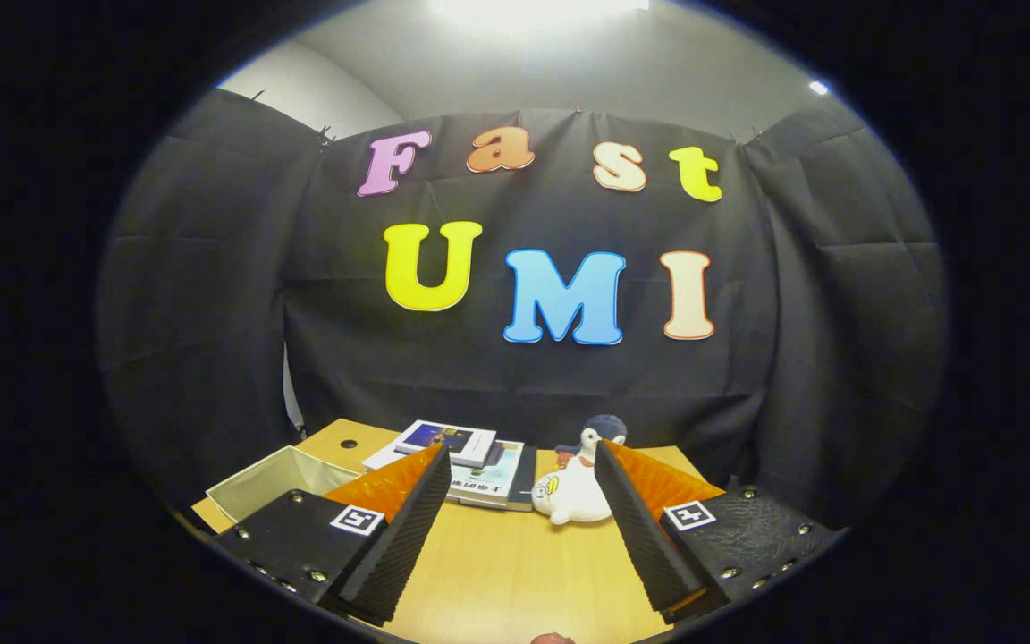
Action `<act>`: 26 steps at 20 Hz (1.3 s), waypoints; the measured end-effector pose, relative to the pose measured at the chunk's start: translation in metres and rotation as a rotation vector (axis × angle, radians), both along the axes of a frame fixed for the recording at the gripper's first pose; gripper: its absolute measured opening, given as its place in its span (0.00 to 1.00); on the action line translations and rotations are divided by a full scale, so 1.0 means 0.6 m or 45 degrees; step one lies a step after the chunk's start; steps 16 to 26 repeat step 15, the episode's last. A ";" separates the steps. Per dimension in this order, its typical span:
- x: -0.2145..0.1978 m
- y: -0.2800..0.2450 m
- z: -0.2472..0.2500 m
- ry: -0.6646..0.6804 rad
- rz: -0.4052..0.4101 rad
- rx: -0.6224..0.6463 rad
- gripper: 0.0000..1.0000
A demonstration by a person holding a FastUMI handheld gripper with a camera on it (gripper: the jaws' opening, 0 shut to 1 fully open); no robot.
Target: Open the storage box then place both shoes into the box .Put the left shoe in first, then the right shoe, with the right side of both shoes facing outward in a uniform manner.
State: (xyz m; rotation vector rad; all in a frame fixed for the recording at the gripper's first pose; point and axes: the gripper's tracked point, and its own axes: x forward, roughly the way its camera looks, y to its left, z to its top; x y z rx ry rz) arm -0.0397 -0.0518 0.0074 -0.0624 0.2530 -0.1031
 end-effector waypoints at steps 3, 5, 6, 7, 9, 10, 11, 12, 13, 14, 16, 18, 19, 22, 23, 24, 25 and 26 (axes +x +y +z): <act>-0.014 -0.020 -0.019 0.014 -0.018 0.011 0.98; -0.016 -0.031 -0.023 0.007 -0.026 0.022 0.98; -0.017 -0.035 -0.024 0.007 -0.030 0.023 0.98; -0.018 -0.042 -0.023 -0.003 -0.039 0.024 0.98; -0.019 -0.050 -0.021 -0.014 -0.049 0.039 0.98; -0.020 -0.053 -0.019 -0.020 -0.052 0.049 0.98; -0.020 -0.057 -0.016 -0.027 -0.055 0.056 0.98; -0.019 -0.062 -0.014 -0.034 -0.061 0.057 0.98; -0.020 -0.065 -0.012 -0.039 -0.068 0.059 0.98; -0.016 -0.066 -0.012 -0.048 -0.074 0.062 0.98; -0.015 -0.065 -0.011 -0.055 -0.076 0.069 0.98; -0.015 -0.065 -0.011 -0.055 -0.076 0.069 0.98; -0.015 -0.065 -0.011 -0.055 -0.076 0.069 0.98; -0.015 -0.065 -0.011 -0.055 -0.076 0.069 0.98; -0.015 -0.065 -0.011 -0.055 -0.076 0.069 0.98; -0.015 -0.065 -0.011 -0.055 -0.076 0.069 0.98; -0.015 -0.065 -0.011 -0.055 -0.076 0.069 0.98; -0.015 -0.065 -0.011 -0.055 -0.076 0.069 0.98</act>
